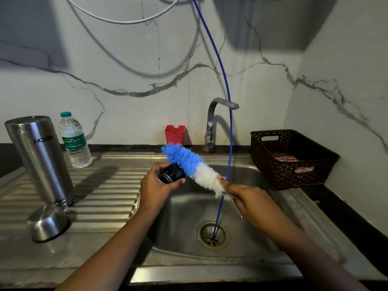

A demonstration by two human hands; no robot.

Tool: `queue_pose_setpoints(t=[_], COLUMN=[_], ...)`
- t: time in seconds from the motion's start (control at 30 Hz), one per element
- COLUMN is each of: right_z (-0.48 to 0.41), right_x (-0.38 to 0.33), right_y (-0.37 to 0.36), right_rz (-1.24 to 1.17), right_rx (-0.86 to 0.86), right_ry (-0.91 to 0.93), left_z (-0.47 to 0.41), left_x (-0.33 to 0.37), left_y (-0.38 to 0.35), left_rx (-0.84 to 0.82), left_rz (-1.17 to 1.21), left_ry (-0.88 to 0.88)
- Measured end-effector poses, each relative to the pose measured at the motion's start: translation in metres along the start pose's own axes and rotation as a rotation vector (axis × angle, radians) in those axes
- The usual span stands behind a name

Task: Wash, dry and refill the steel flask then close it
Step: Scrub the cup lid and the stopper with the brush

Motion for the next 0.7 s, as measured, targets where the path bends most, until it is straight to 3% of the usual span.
queue_pose_setpoints(t=[0.13, 0.27, 0.5, 0.7], right_z=[0.009, 0.002, 0.022, 0.033], right_x=[0.005, 0.0, 0.047, 0.016], right_y=[0.009, 0.007, 0.037, 0.016], right_rz=[-0.027, -0.052, 0.003, -0.054], right_rx=[-0.085, 0.036, 0.21, 0.115], right_ry=[0.016, -0.041, -0.246, -0.045], left_z=[-0.002, 0.001, -0.006, -0.005], left_x=[-0.002, 0.001, -0.008, -0.004], left_y=[0.006, -0.006, 0.007, 0.006], left_rx=[0.017, -0.041, 0.04, 0.034], left_rz=[0.021, 0.021, 0.131, 0.125], left_ry=[0.011, -0.02, 0.042, 0.019])
Point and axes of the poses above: each hand's wrist, its own z-axis away from the middle knuckle, its own y-axis out of the back of the hand, x = y × z, the point moved 9 cm from there along -z, towards the middle knuckle, and after that the axes turned 10 degrees about -y, right-handed, at the moved point
